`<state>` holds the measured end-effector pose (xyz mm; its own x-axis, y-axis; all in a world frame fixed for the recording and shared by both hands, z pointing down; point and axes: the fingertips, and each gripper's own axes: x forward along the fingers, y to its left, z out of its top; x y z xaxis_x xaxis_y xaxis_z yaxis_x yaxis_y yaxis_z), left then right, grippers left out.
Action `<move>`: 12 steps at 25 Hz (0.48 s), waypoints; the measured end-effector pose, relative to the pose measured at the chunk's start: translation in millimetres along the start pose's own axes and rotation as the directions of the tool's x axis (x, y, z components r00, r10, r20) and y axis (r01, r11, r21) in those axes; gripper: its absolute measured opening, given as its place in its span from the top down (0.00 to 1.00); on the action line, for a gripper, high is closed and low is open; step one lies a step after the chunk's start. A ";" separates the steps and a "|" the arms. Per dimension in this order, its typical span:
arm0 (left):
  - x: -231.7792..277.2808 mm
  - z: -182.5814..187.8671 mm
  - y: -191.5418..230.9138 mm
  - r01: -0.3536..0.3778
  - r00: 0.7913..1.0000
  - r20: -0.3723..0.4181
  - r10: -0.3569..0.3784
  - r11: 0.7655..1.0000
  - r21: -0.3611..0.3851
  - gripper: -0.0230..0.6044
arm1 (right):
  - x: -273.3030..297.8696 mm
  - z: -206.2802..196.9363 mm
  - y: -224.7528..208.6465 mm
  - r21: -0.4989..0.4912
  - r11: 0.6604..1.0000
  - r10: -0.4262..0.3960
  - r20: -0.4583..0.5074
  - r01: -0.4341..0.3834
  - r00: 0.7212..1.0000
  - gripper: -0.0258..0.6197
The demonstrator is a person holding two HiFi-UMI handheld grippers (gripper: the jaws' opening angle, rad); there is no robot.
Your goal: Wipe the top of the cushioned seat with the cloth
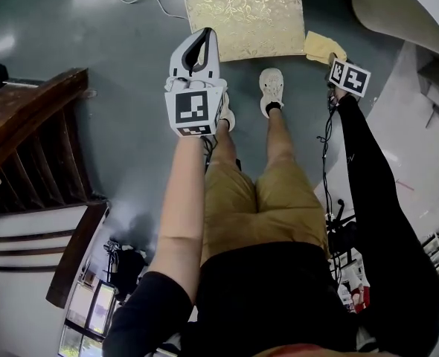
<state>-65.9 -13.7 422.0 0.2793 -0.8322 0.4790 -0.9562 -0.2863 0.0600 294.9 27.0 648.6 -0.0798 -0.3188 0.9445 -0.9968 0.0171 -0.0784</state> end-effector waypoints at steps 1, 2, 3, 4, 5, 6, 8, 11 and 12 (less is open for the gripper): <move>2.5 -0.5 -3.6 0.002 1.000 -0.001 -0.002 1.000 -0.001 0.95 | -3.1 -1.1 -11.0 0.017 1.000 -0.021 0.004 0.021 1.000 0.87; 4.6 -1.3 -6.7 0.003 1.000 -0.003 -0.003 1.000 -0.002 0.95 | -6.4 -2.9 -19.5 0.030 0.999 -0.038 0.006 0.038 0.999 0.87; 6.4 -2.0 -9.5 0.005 1.000 -0.004 -0.005 1.000 -0.002 0.95 | -9.7 -4.9 -25.8 0.039 0.998 -0.050 0.007 0.050 0.999 0.87; 7.7 -2.6 -12.1 0.006 1.000 -0.007 -0.006 1.000 -0.003 0.95 | -13.1 -6.6 -29.9 0.047 0.997 -0.057 0.010 0.056 0.998 0.87; 8.6 -2.9 -14.6 0.008 1.000 -0.009 -0.008 1.000 -0.003 0.95 | -16.5 -7.8 -32.1 0.054 0.997 -0.057 0.016 0.056 0.998 0.87; 9.1 -3.0 -17.0 0.010 1.000 -0.012 -0.010 1.000 -0.002 0.95 | -19.9 -8.3 -32.8 0.061 0.997 -0.052 0.023 0.050 0.998 0.87; 10.2 -2.9 -20.7 0.016 1.000 -0.016 -0.016 1.000 0.002 0.95 | -25.2 -6.3 -31.1 0.067 0.997 -0.036 0.042 0.033 0.998 0.87; 12.5 -3.3 -21.4 0.020 1.000 -0.023 -0.020 1.000 0.008 0.95 | -28.2 3.1 -22.9 0.064 0.998 -0.008 0.073 0.003 0.997 0.87; 13.2 -3.2 -20.6 0.020 1.000 -0.023 -0.020 1.000 0.010 0.95 | -28.2 7.1 -19.3 0.061 0.998 -0.001 0.082 -0.004 0.997 0.87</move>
<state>-42.8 -17.2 429.9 0.2959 -0.8153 0.4977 -0.9496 -0.3075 0.0608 316.5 29.0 621.2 -0.0776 -0.3951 0.9154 -0.9941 -0.0393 -0.1012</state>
